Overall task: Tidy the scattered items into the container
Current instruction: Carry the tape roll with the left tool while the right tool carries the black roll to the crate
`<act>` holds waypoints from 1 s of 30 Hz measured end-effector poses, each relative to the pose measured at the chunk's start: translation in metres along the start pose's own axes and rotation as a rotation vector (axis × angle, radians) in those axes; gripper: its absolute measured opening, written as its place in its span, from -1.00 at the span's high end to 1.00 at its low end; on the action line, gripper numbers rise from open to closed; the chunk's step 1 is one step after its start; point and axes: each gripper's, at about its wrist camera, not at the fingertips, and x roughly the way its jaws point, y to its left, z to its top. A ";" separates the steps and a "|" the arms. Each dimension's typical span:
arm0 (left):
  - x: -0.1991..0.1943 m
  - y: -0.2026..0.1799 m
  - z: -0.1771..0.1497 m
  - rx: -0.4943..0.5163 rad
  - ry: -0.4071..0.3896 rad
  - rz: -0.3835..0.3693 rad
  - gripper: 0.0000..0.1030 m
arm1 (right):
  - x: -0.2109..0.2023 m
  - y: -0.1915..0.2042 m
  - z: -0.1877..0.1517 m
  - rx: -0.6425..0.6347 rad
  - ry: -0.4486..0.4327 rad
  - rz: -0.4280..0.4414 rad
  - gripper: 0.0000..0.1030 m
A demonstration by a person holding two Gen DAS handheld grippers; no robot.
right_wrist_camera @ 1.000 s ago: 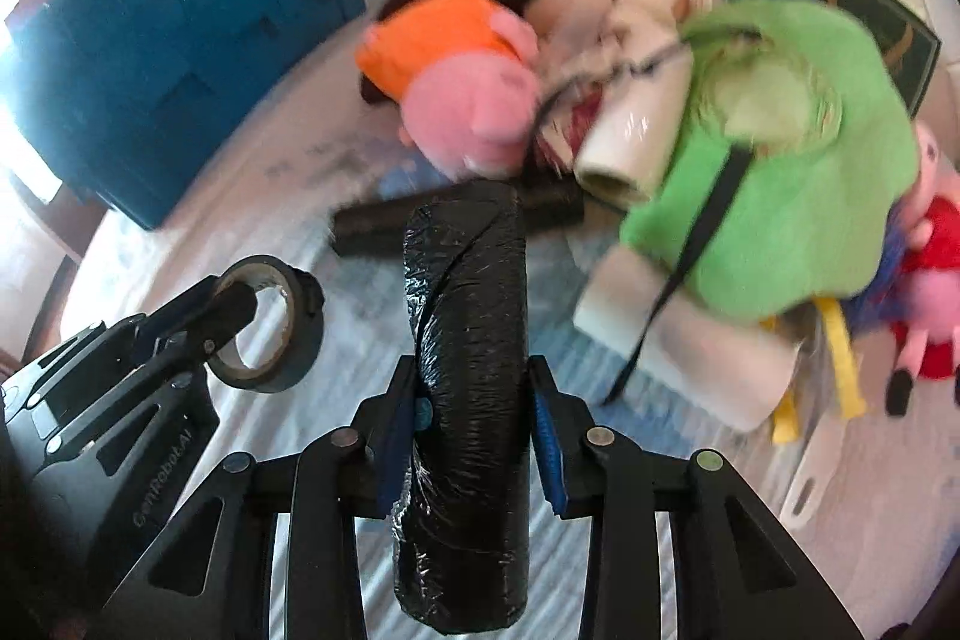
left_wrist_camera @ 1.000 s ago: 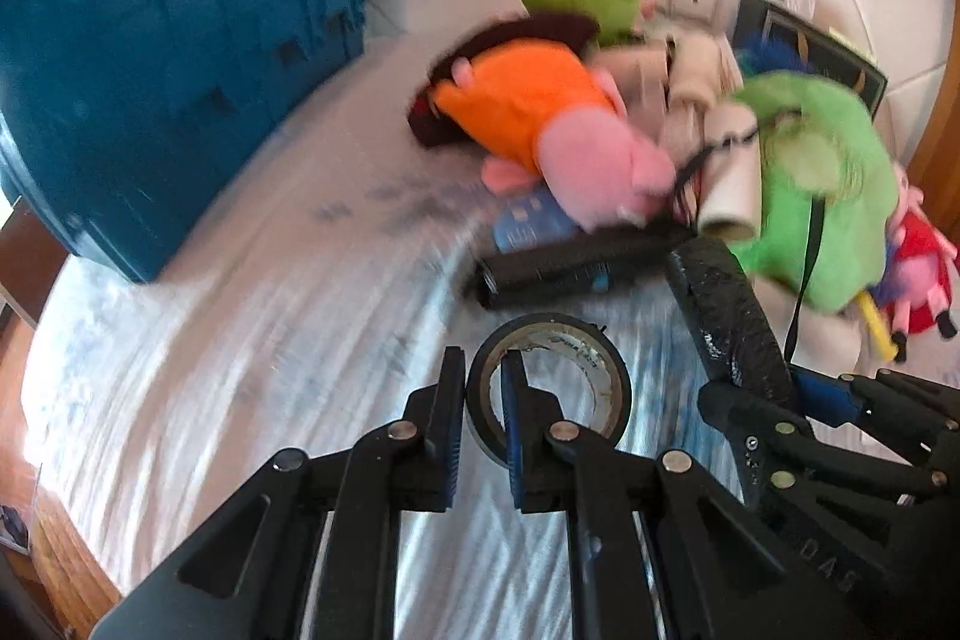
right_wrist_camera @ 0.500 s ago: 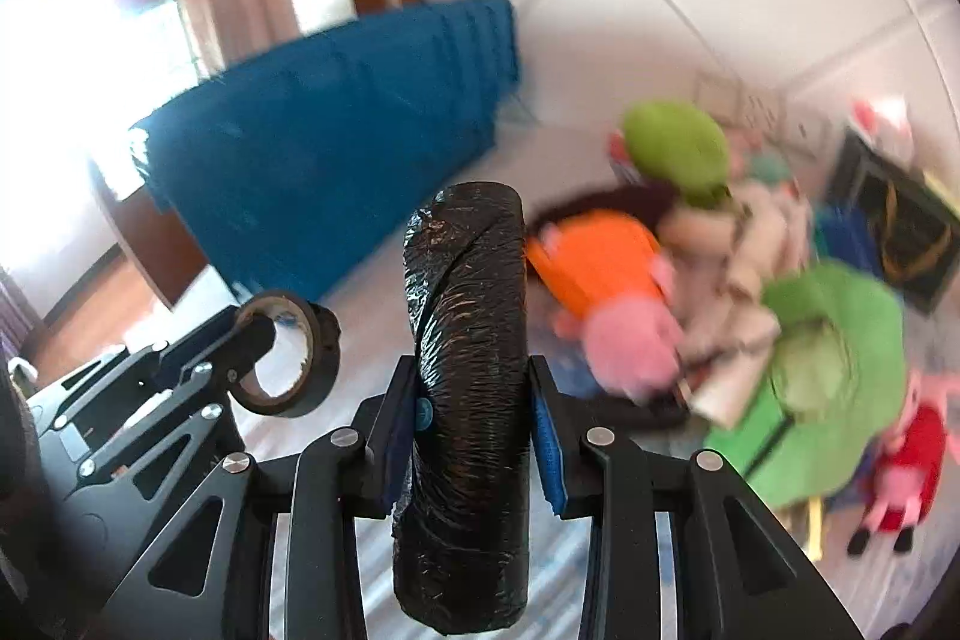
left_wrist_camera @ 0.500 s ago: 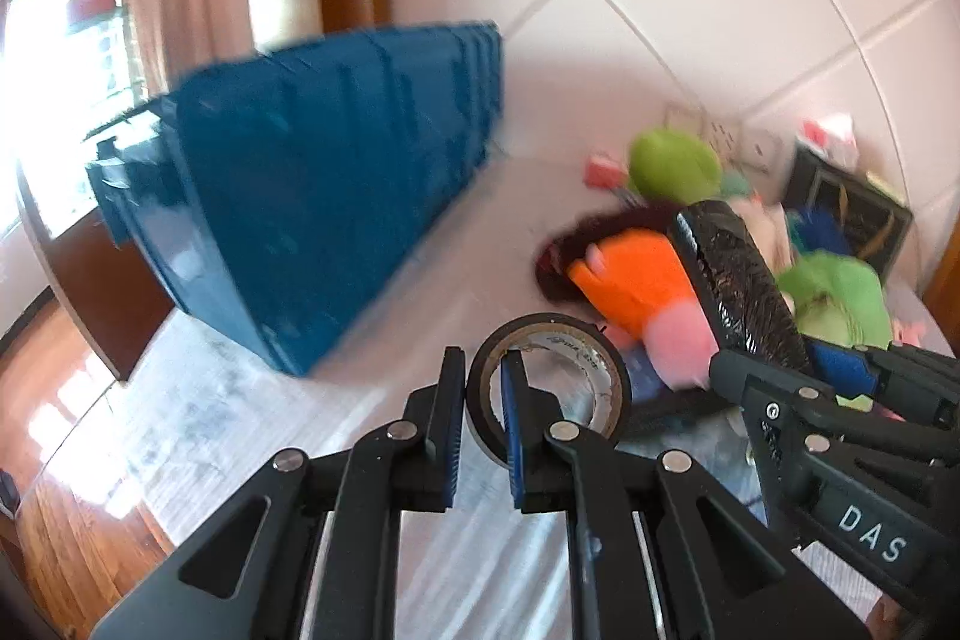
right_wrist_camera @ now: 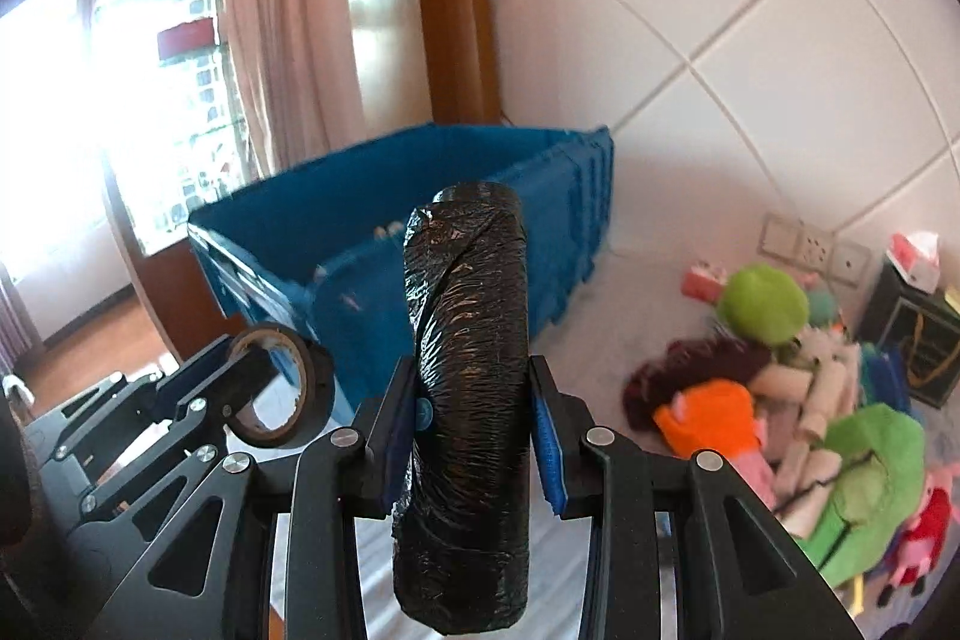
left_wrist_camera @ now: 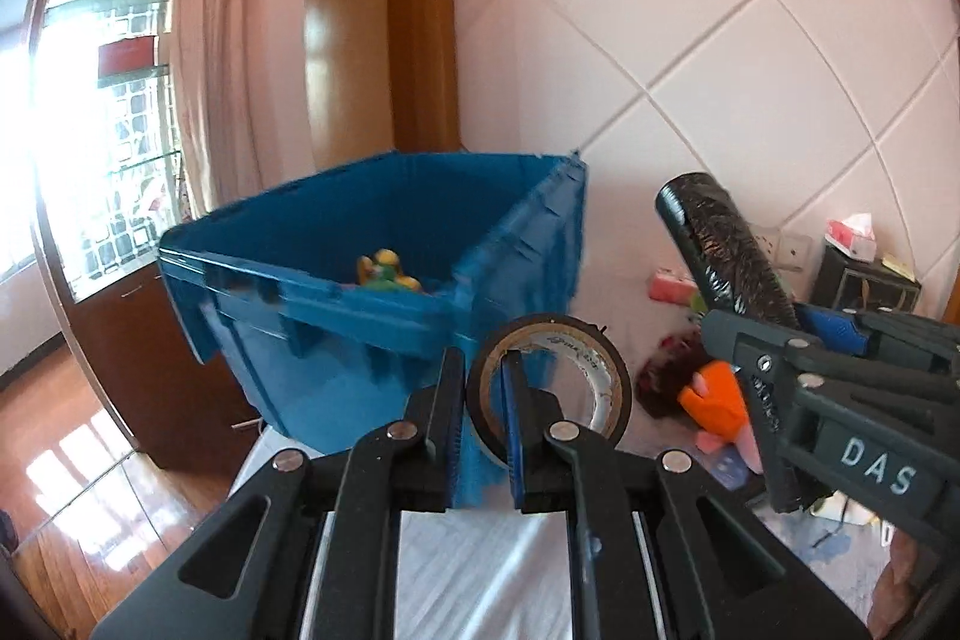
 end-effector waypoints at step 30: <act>0.213 0.176 0.124 0.046 0.156 -0.047 0.77 | 0.195 0.120 0.138 0.007 0.155 -0.077 0.33</act>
